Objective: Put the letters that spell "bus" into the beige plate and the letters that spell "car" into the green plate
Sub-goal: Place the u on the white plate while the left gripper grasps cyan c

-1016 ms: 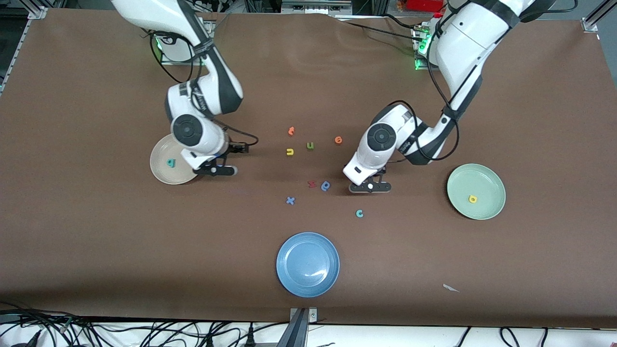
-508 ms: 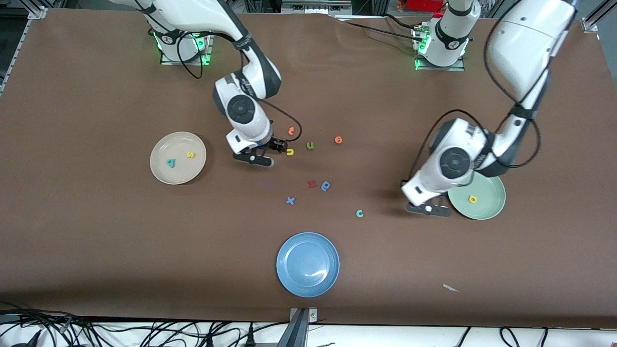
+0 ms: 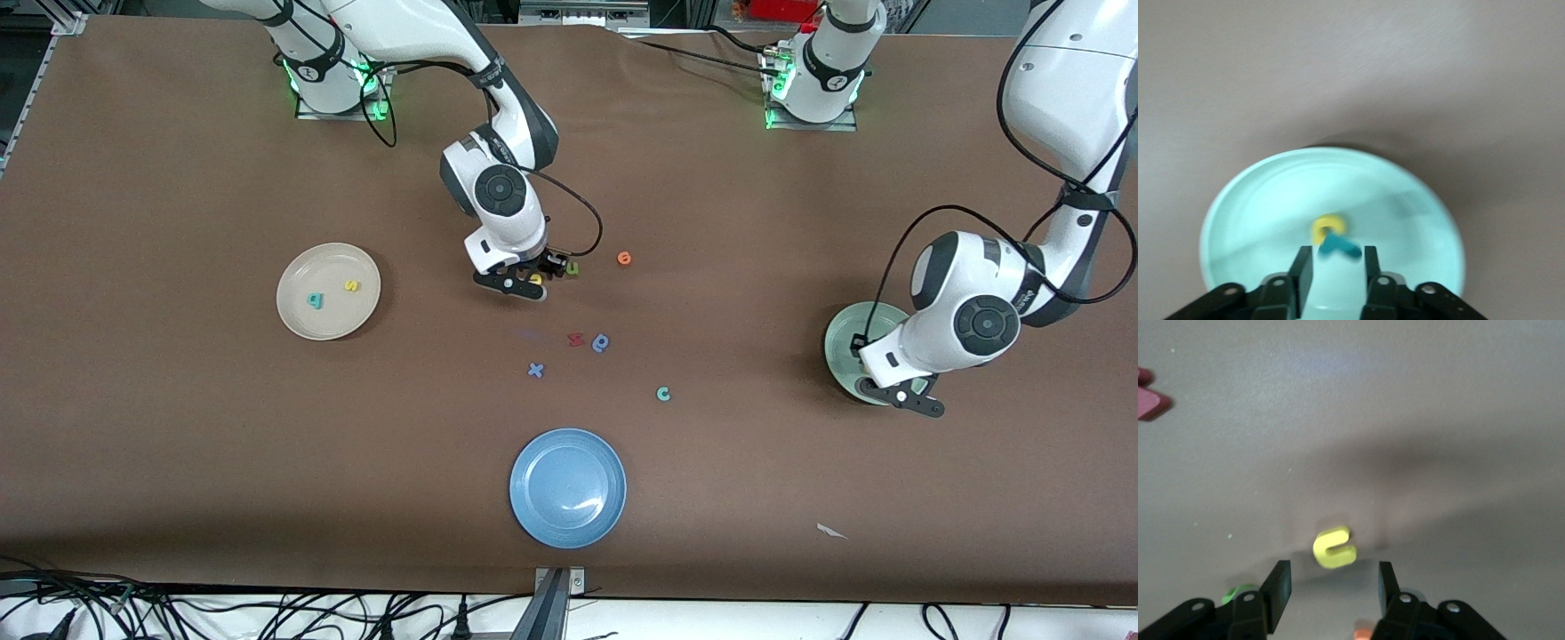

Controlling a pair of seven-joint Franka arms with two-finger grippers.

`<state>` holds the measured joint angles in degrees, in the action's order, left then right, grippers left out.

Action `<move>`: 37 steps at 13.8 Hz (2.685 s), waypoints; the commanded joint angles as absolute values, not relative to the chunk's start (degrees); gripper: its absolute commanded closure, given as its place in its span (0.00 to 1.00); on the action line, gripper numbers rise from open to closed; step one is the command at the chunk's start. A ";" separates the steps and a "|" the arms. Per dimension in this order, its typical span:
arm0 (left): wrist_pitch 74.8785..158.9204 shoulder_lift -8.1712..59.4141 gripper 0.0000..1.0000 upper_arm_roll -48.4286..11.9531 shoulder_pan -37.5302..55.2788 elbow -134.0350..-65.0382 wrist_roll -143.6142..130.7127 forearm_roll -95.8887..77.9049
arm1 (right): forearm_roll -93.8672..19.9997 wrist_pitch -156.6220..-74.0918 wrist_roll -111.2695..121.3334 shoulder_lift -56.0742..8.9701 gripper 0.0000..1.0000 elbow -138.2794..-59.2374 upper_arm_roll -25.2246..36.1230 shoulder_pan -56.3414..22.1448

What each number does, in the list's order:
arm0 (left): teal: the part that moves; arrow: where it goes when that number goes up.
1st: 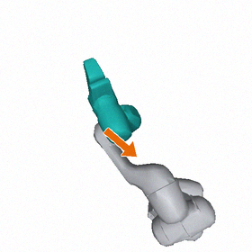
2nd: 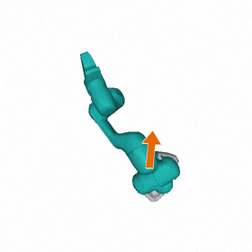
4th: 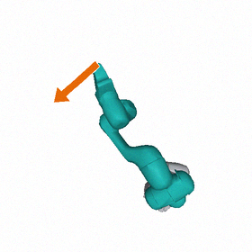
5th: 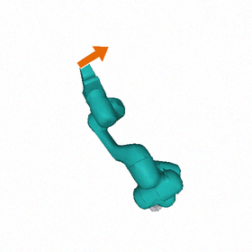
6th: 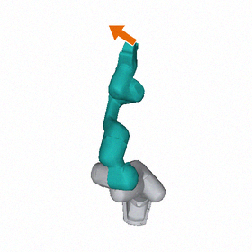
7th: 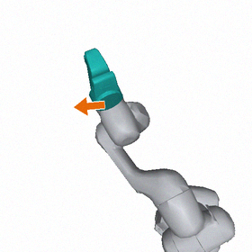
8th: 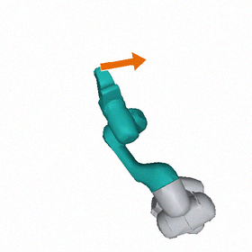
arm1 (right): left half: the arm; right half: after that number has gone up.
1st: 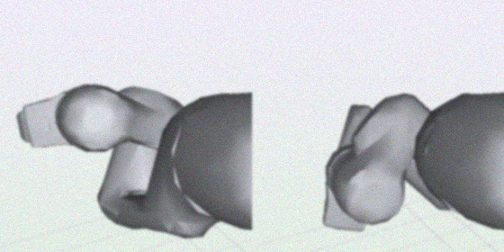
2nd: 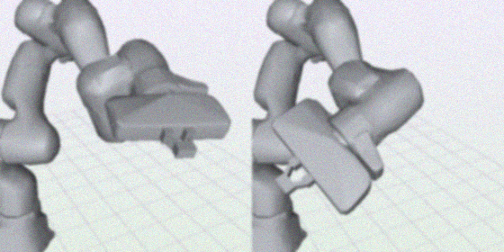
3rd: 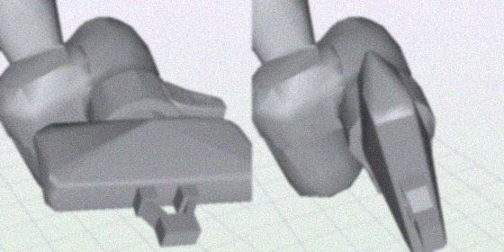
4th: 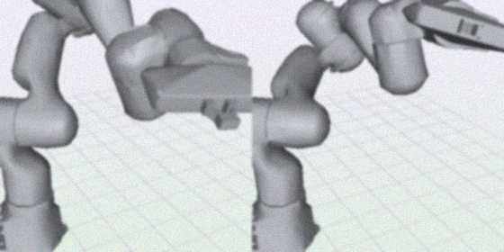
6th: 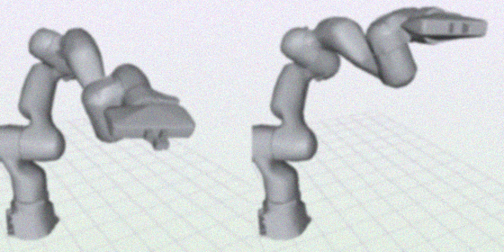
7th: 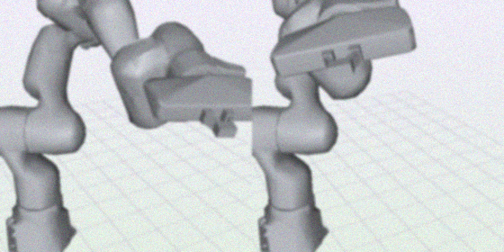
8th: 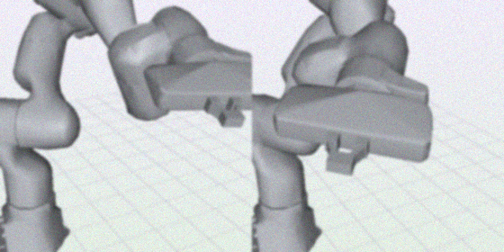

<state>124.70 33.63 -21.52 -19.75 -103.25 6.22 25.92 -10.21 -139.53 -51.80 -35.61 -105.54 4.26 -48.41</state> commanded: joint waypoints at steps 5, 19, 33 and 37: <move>123.93 34.62 0.00 -23.47 -13.04 -96.79 -5.76 18.39 | -6.59 -144.04 -55.45 -37.96 0.51 -103.98 4.39 -49.13; 124.28 54.74 0.00 -20.05 11.67 -71.30 -43.32 16.00 | -6.15 -131.78 -50.81 -30.42 0.98 -105.55 14.48 -49.31; 125.94 58.01 0.36 -17.67 14.85 -69.61 -47.28 15.91 | -7.12 -128.06 -12.83 -22.24 0.36 -128.85 36.83 -47.72; 125.95 58.10 0.48 -17.67 14.94 -69.61 -47.29 15.91 | -7.29 -122.90 -13.10 -19.35 0.00 -123.86 36.83 -47.72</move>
<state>126.00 57.05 -18.65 13.89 -71.65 -47.02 17.13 -6.81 -127.01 -13.68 -22.39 -126.89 36.79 -47.63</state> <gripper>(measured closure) 0.436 0.432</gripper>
